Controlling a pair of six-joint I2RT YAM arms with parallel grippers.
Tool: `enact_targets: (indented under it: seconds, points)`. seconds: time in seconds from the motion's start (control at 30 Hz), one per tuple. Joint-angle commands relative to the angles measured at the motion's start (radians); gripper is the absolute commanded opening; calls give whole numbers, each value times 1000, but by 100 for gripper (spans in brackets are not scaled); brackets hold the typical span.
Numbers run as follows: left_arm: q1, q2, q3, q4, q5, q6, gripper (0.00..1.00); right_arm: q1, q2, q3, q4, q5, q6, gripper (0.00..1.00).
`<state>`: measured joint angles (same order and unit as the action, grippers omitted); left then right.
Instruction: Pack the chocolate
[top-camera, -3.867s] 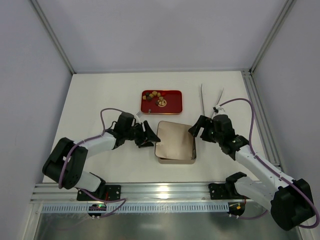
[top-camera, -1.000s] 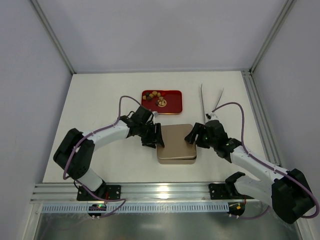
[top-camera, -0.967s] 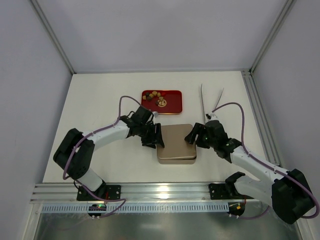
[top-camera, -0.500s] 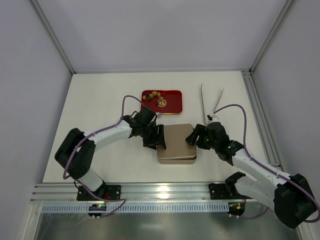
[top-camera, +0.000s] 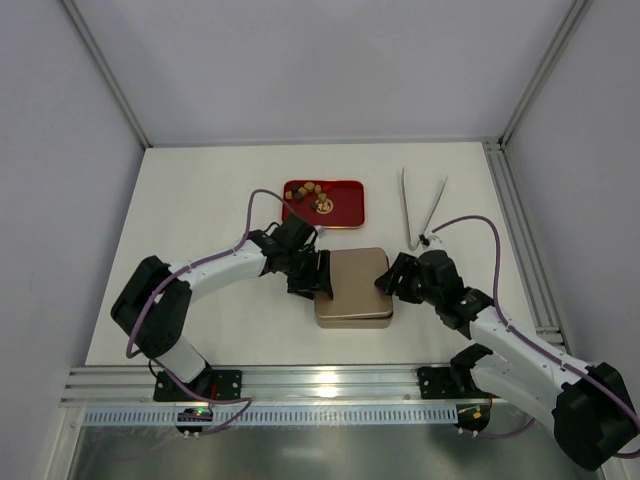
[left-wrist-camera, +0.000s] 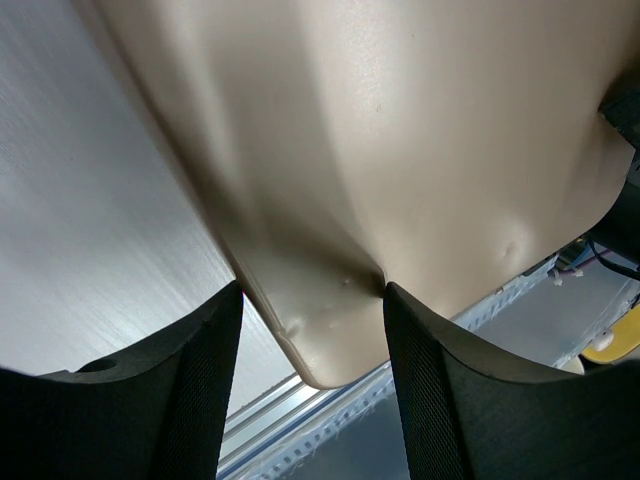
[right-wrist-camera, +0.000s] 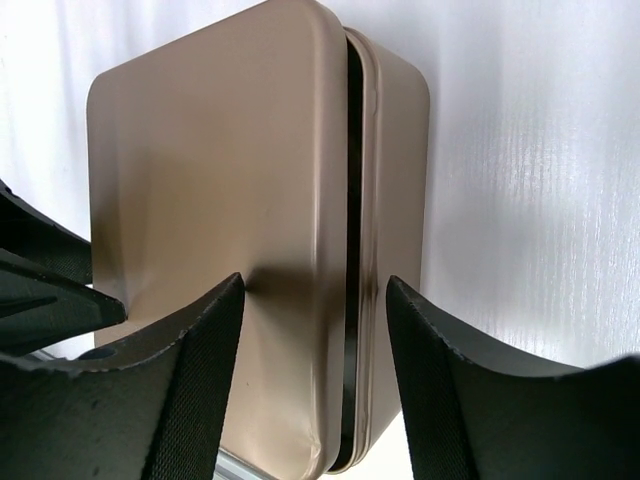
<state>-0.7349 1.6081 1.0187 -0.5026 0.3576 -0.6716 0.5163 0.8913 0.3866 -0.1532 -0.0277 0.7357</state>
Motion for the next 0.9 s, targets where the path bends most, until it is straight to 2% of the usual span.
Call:
enact_targets:
  seconds: [0.0,0.43,0.87]
  points:
    - [-8,10,34,-30,-28,21,58,8,-32,-3,1,23,10,60]
    - [-15,13,38,-37,-48,29,58,48,-78,-11,-25,23,34,47]
    - [-29,26,57,-51,-74,49,57,122,-152,-11,-97,94,70,43]
